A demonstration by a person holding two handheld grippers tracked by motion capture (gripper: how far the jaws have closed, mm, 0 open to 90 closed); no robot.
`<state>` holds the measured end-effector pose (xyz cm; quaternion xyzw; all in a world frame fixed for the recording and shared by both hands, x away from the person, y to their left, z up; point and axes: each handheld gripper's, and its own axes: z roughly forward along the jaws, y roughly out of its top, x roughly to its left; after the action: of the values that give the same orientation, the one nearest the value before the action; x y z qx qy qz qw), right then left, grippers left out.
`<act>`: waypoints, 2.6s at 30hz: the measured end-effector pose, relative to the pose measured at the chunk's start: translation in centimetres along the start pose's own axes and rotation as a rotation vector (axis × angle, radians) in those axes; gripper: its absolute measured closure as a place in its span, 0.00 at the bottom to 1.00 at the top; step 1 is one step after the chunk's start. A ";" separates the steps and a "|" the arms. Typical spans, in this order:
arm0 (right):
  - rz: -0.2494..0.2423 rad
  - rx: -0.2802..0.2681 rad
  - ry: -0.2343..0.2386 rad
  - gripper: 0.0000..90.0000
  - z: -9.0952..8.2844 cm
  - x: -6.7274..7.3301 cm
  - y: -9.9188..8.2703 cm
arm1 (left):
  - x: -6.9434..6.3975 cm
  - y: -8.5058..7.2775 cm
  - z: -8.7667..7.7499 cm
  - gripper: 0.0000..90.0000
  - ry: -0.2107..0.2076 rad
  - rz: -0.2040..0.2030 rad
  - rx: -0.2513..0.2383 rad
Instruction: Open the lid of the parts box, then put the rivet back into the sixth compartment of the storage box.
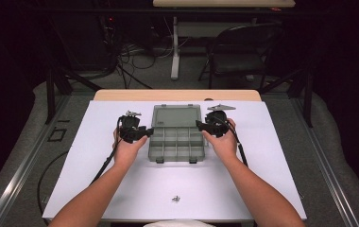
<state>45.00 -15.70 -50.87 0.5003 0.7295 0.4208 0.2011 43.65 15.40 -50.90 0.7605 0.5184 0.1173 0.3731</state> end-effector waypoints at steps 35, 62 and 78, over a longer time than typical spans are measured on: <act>-0.192 -0.083 0.048 0.25 -11.2 2.2 -6.4 | -0.3 -7.8 -9.8 0.38 -0.023 0.158 -0.214; -0.184 -0.072 0.056 0.19 -11.7 1.7 -8.4 | -2.2 -10.1 -9.4 0.36 -0.080 0.161 -0.185; -0.122 -0.082 0.034 0.27 -13.2 1.4 -10.2 | -3.5 -12.3 -10.1 0.46 -0.098 0.148 -0.213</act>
<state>29.31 -21.37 -51.56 0.4390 0.7441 0.4457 0.2345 27.82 19.10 -51.66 0.7574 0.4269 0.1617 0.4669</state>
